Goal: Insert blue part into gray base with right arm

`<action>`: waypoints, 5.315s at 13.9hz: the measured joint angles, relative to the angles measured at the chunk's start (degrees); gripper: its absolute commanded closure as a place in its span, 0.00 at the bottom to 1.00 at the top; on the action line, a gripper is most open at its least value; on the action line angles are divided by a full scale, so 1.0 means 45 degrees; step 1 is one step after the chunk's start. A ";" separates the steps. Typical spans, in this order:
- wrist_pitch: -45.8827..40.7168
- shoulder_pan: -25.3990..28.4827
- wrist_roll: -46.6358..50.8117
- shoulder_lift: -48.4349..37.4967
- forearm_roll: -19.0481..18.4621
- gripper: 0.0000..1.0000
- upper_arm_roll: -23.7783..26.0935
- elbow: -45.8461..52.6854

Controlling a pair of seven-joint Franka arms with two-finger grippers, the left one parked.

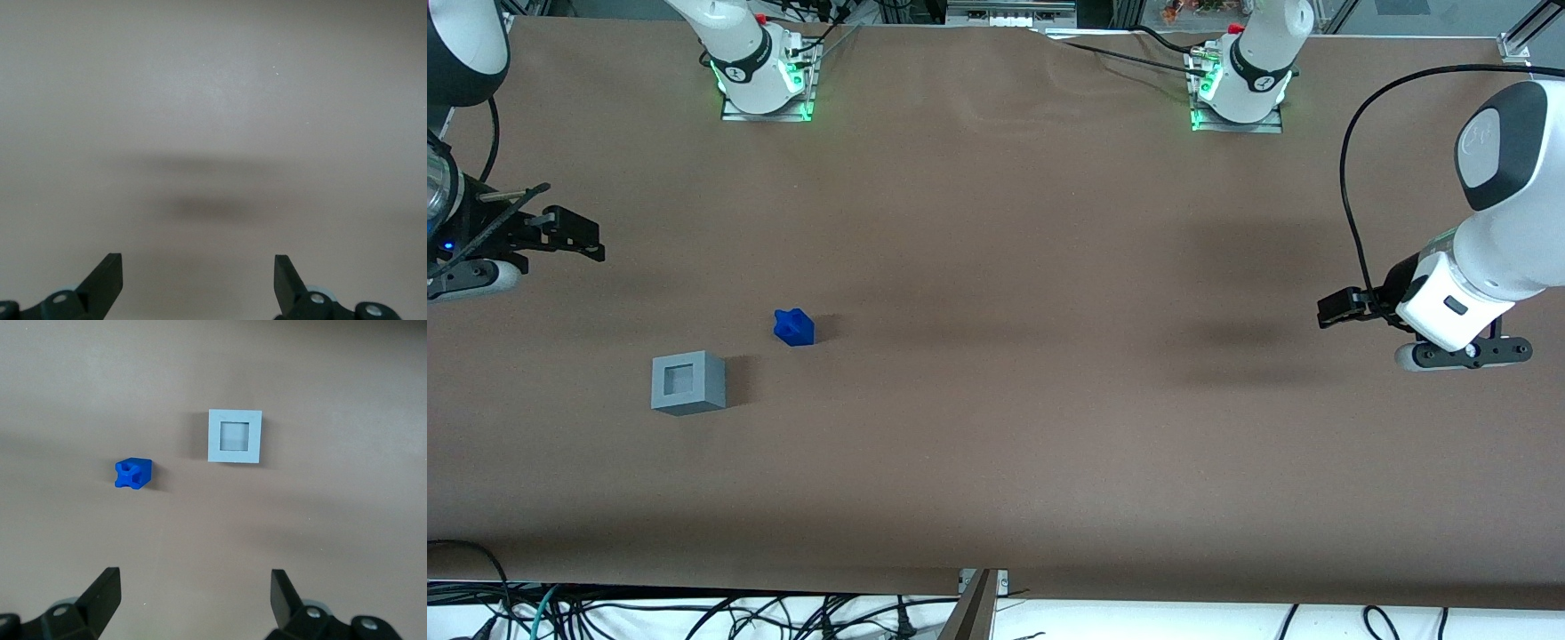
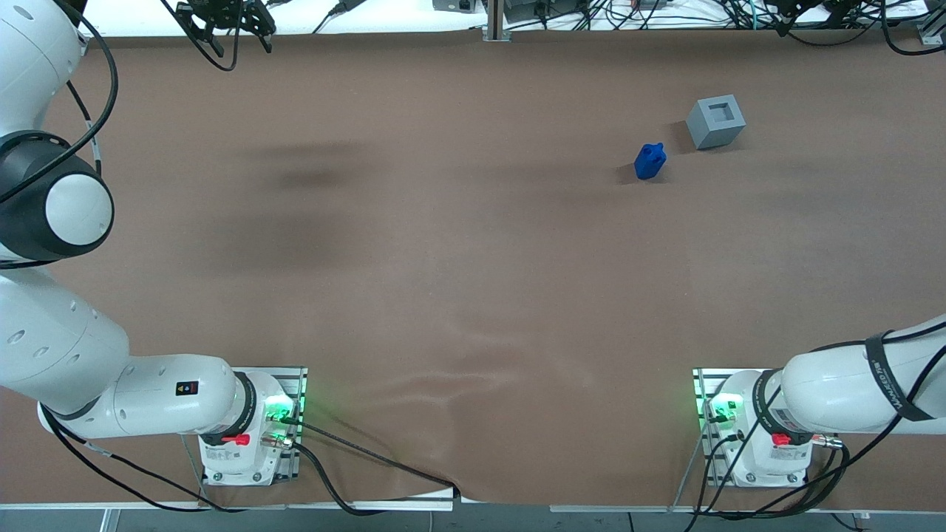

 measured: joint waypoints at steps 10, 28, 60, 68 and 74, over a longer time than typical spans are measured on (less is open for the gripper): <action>-0.0068 -0.0001 -0.0001 -0.0002 -0.0001 0.01 -0.0001 0.0005; 0.0049 -0.0713 0.0806 -0.0069 -0.0015 0.01 0.1082 -0.0256; 1.2970 -0.0087 0.5701 0.2913 -0.2529 0.24 0.3314 -0.8500; 1.2889 -0.0125 0.5773 0.3031 -0.2534 0.81 0.3211 -0.8299; 0.8569 -0.0451 0.3989 0.2205 -0.2161 0.81 0.2702 -0.5667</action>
